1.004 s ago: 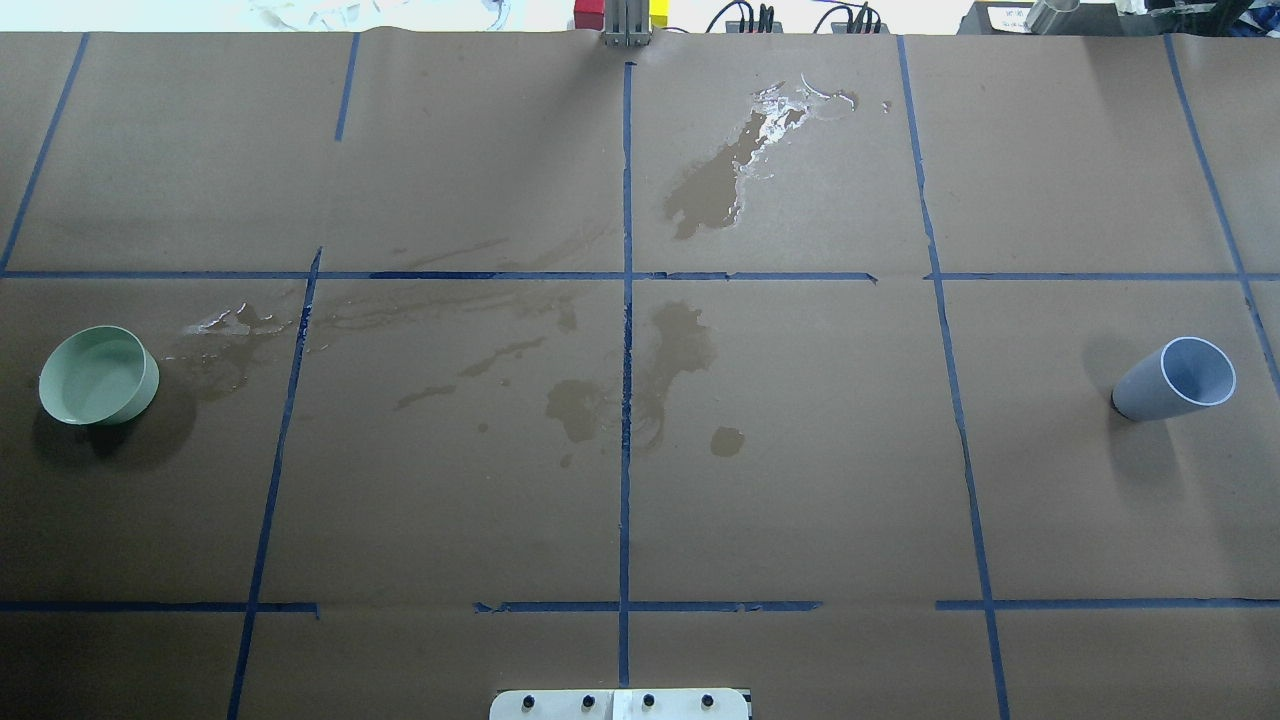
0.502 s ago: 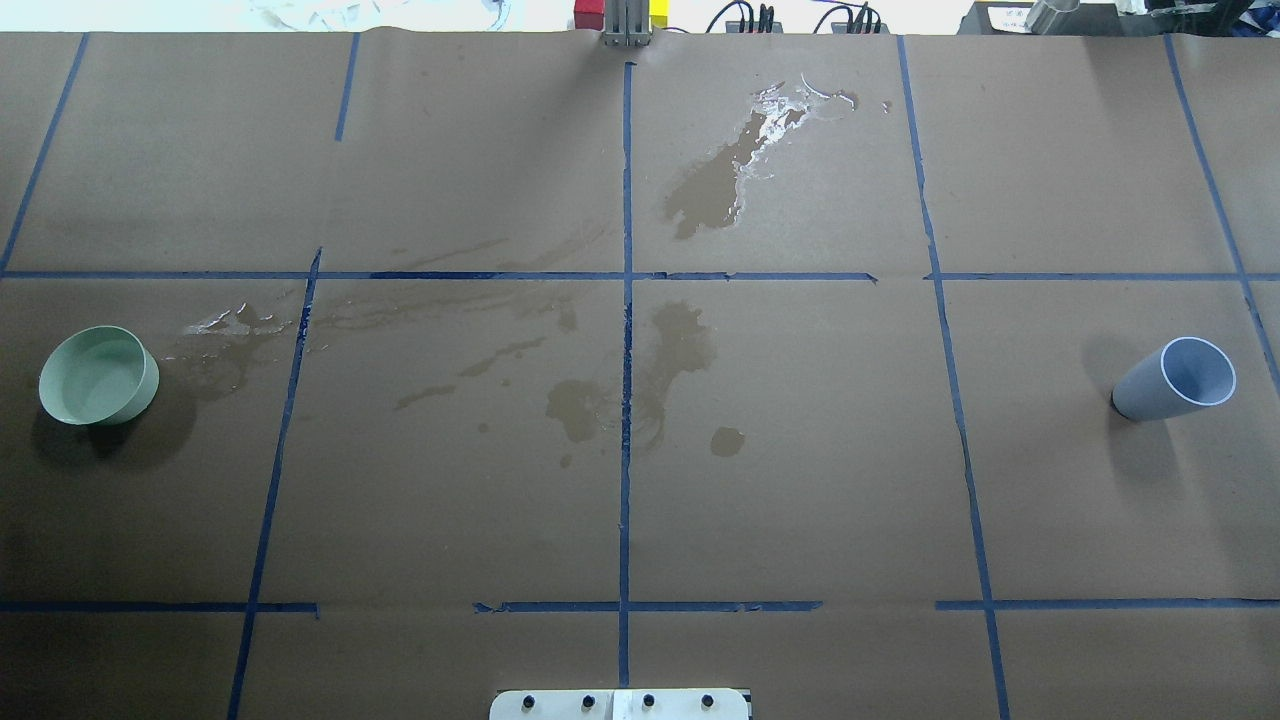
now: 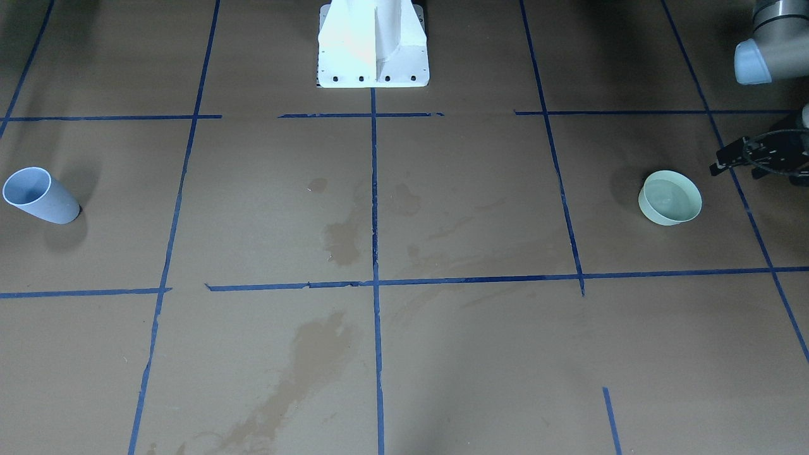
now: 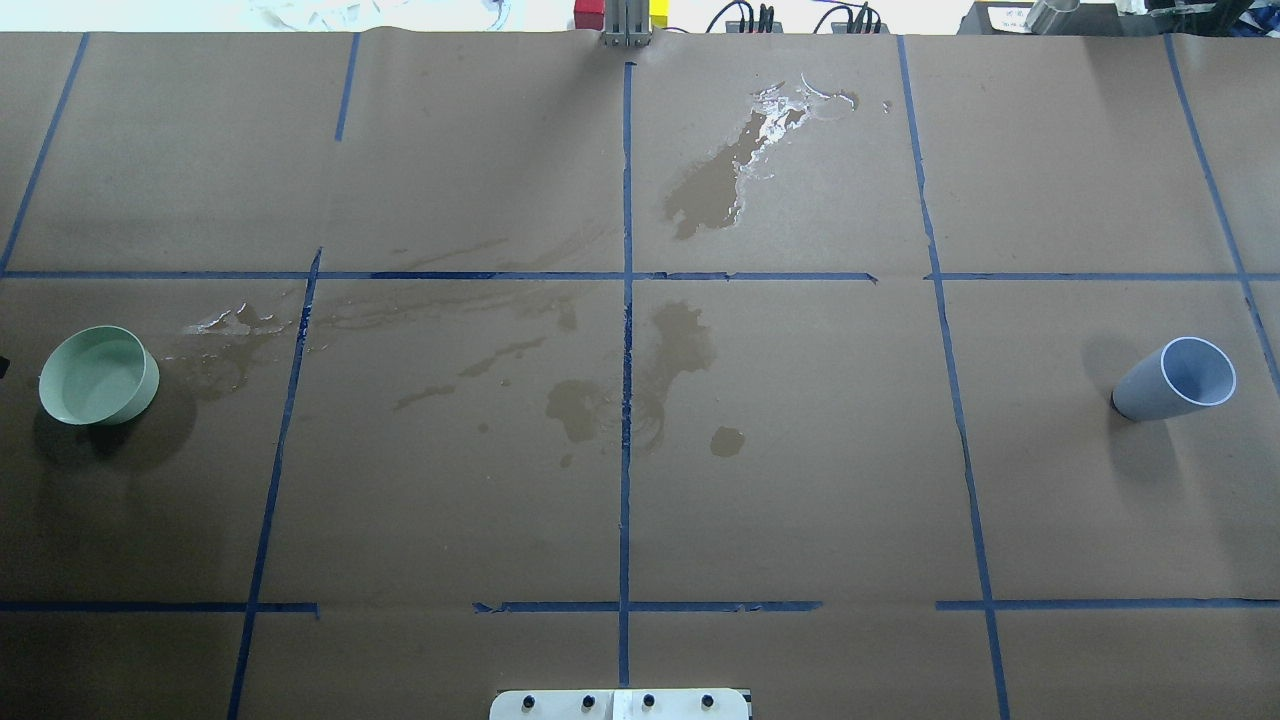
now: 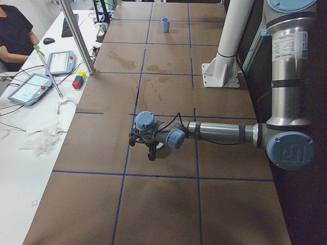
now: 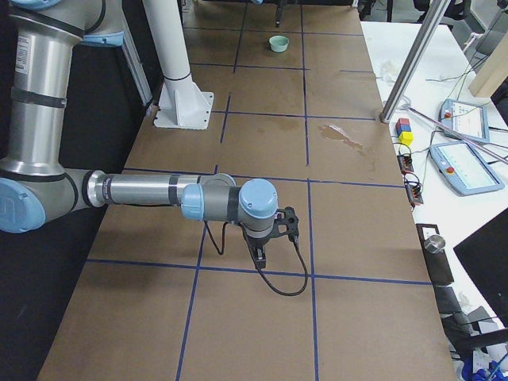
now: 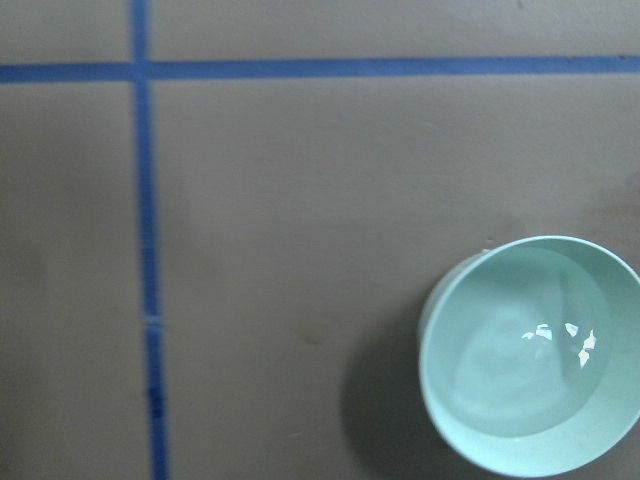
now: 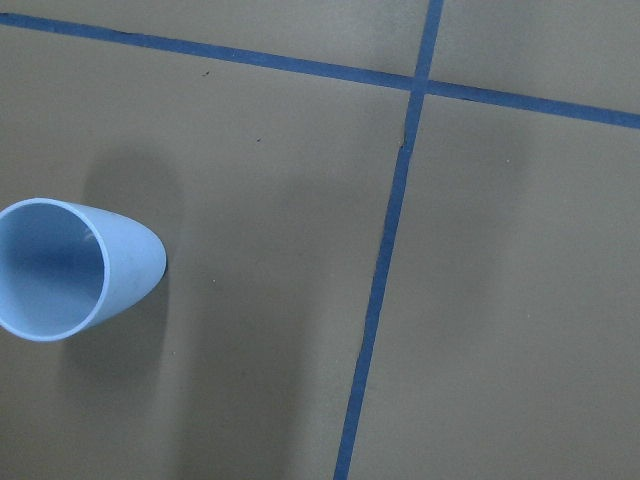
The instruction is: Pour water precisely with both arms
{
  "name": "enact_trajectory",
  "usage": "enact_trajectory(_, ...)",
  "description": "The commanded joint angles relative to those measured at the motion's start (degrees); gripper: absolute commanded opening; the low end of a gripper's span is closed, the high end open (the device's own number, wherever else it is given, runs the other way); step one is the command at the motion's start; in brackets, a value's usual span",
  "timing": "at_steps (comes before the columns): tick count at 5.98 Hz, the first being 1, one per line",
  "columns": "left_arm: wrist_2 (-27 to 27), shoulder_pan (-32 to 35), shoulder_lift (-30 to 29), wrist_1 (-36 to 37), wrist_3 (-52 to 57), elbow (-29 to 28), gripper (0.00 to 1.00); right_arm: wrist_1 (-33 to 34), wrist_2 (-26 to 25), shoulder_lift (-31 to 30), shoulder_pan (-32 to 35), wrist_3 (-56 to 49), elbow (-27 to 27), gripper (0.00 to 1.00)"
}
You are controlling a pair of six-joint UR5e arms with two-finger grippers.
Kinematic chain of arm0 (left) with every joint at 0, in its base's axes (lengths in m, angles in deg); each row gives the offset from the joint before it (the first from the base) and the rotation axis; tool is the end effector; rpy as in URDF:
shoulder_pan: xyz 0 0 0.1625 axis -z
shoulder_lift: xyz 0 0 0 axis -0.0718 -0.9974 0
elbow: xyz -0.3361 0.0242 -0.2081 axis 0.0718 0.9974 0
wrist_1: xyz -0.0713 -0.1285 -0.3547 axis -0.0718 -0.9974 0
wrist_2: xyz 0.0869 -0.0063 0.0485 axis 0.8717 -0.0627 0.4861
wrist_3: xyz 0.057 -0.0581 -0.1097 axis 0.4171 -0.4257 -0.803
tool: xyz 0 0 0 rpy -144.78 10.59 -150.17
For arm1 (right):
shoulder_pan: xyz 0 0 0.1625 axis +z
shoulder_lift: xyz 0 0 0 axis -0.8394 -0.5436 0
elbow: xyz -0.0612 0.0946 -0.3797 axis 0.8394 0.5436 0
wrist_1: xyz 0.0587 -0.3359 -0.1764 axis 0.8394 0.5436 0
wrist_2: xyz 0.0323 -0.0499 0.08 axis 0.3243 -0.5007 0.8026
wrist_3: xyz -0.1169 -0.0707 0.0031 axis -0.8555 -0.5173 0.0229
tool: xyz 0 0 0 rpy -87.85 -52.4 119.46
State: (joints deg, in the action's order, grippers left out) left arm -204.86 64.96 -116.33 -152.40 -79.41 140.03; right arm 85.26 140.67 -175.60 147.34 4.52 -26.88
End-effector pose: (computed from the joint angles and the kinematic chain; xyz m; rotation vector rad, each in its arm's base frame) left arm 0.1300 -0.4287 0.6327 -0.0355 0.8902 0.0601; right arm 0.0327 -0.3751 0.6291 0.0755 -0.8439 -0.1765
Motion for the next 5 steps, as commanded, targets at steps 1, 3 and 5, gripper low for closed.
enact_trajectory(1, -0.2, -0.9, -3.0, -2.9, -5.7, -5.0, 1.00, -0.1, 0.0, 0.0, 0.0, -0.2, -0.1, 1.00)
enact_trajectory(3, -0.2, -4.2, -6.1, -2.9, -12.3, -7.6, 1.00, -0.1, 0.0, 0.0, 0.0, -0.3, -0.2, 1.00)
enact_trajectory(5, 0.0, -6.1, -5.9, -3.0, -11.9, -7.6, 1.00, -0.1, 0.0, 0.0, 0.0, -0.3, -0.3, 1.00)
